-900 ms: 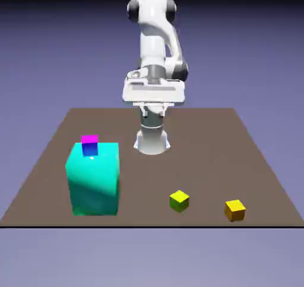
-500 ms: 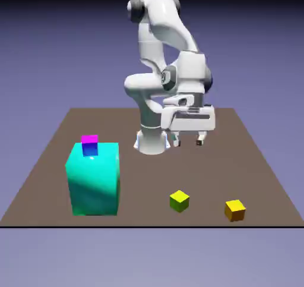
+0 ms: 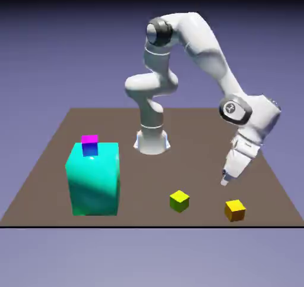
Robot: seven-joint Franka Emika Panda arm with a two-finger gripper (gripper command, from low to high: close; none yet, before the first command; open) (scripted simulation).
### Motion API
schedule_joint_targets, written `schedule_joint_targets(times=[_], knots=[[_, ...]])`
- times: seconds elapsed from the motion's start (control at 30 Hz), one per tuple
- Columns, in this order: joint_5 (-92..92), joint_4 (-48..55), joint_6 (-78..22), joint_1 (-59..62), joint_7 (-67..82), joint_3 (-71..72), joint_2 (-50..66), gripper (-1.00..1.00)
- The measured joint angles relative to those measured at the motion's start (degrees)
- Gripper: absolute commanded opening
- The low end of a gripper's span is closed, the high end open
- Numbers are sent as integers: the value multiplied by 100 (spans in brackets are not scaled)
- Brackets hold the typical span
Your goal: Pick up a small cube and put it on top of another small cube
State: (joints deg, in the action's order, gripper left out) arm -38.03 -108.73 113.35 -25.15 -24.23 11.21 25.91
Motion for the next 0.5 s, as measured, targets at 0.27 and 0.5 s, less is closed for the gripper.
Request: schedule_joint_targets(times=[0.27,0.5], knots=[[-1079,1483,-1720,-694,517,318,1661,0],[-1820,2502,-2903,-1171,872,537,2803,0]])
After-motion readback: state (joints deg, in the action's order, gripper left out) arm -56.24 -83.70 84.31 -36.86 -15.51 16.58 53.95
